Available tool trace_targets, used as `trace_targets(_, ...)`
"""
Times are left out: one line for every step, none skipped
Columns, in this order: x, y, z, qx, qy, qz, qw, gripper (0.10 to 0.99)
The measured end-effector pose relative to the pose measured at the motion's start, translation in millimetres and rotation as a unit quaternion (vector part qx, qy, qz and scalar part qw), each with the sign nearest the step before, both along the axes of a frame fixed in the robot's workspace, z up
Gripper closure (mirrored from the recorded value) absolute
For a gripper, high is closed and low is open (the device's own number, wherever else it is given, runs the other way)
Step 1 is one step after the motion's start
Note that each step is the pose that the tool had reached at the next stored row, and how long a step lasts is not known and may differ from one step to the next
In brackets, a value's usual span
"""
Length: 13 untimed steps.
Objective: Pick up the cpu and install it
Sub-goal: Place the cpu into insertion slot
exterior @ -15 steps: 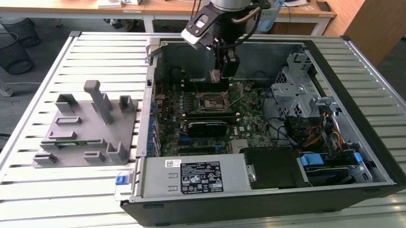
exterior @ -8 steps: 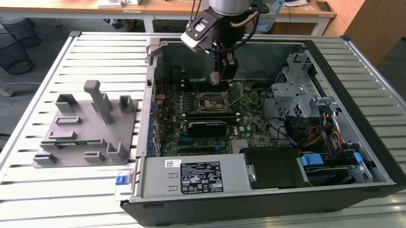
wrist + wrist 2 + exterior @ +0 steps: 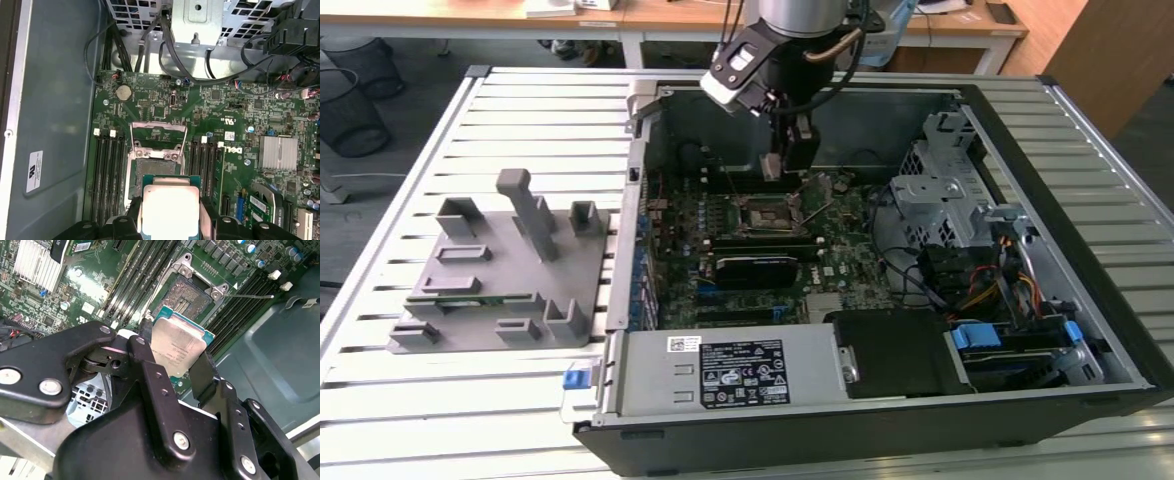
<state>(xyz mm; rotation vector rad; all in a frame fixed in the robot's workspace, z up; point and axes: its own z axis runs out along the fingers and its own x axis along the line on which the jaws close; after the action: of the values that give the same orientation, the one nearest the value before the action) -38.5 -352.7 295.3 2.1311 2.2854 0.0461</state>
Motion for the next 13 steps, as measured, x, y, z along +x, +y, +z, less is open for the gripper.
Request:
trace_targets(-0.1,0.0,-0.5,0.0000,0.0000,0.000,1.0000,0.545)
trace_targets(-0.2,0.0,-1.0,0.0000,0.0000,0.000,1.0000,0.545)
trace_targets(-0.3,0.0,-1.5,0.0000,0.0000,0.000,1.0000,0.545)
trace_targets(-0.4,0.0,-1.9,0.0000,0.0000,0.000,1.0000,0.545)
trace_targets(-0.5,0.0,-2.4,0.0000,0.0000,0.000,1.0000,0.545)
trace_targets(-0.6,0.0,-2.9,0.0000,0.0000,0.000,1.0000,0.545)
trace_targets(-0.7,0.0,-3.3,0.0000,0.0000,0.000,1.0000,0.545)
trace_targets(-0.8,0.0,-3.9,0.0000,0.0000,0.000,1.0000,0.545)
trace_targets(-0.8,0.0,-4.3,0.0000,0.0000,0.000,1.0000,0.545)
trace_targets(-0.9,0.0,-4.9,0.0000,0.0000,0.000,1.0000,0.545)
trace_targets(-1.0,0.0,-5.4,0.0000,0.0000,0.000,1.0000,0.545)
trace_targets(-1.1,0.0,-5.9,0.0000,0.0000,-0.001,1.0000,0.545)
trace_targets(-1.3,0.0,-6.5,0.0000,0.0000,-0.001,1.0000,0.545)
